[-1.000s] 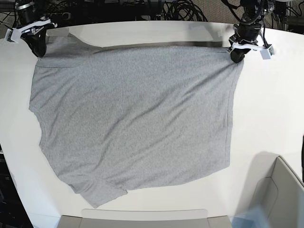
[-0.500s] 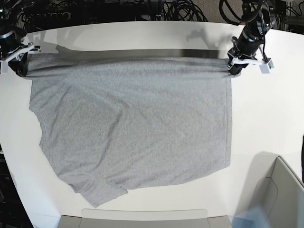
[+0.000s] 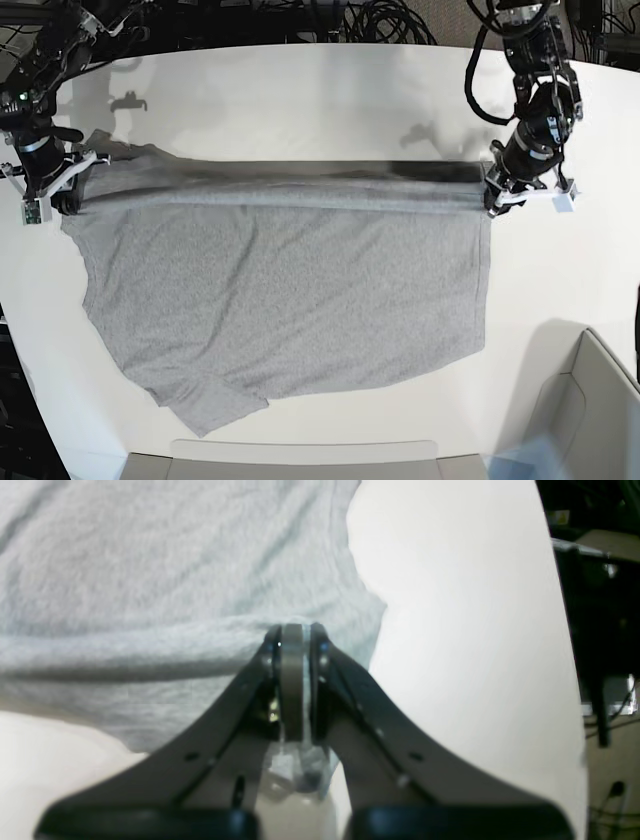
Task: Fold the T-shirt properly
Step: 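Lift the shoulder edge with both grippers and pull it toward the hem, then lower the folded shoulder edge onto the shirt body with both grippers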
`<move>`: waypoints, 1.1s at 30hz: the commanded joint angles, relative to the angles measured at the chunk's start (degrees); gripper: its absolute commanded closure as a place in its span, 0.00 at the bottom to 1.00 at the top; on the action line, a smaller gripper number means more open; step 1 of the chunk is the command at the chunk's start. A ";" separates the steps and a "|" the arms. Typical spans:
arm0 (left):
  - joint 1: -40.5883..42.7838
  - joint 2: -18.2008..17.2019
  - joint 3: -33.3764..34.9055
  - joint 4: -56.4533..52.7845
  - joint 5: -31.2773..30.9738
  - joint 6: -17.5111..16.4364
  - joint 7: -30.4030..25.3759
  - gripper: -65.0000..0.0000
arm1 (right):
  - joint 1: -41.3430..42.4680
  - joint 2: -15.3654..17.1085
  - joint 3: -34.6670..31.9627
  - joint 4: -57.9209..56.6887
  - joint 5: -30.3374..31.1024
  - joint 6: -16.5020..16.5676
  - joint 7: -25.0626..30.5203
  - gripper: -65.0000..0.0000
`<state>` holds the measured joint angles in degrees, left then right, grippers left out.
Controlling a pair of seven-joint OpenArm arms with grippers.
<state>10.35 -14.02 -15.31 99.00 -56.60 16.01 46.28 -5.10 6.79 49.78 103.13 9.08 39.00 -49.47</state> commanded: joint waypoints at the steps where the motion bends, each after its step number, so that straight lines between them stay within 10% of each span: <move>1: -1.25 -1.58 -0.12 -0.23 -0.68 0.30 -0.79 1.00 | 1.63 0.91 -0.68 -0.06 -0.25 0.34 1.61 1.00; 33: -25.87 -6.59 9.90 -26.78 7.32 -0.14 -1.67 1.00 | 28.18 1.78 -10.53 -38.30 -24.95 -0.01 22.53 1.00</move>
<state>-14.39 -19.86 -5.23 71.61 -49.54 15.75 45.15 21.52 7.90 39.31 63.96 -16.56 38.94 -28.18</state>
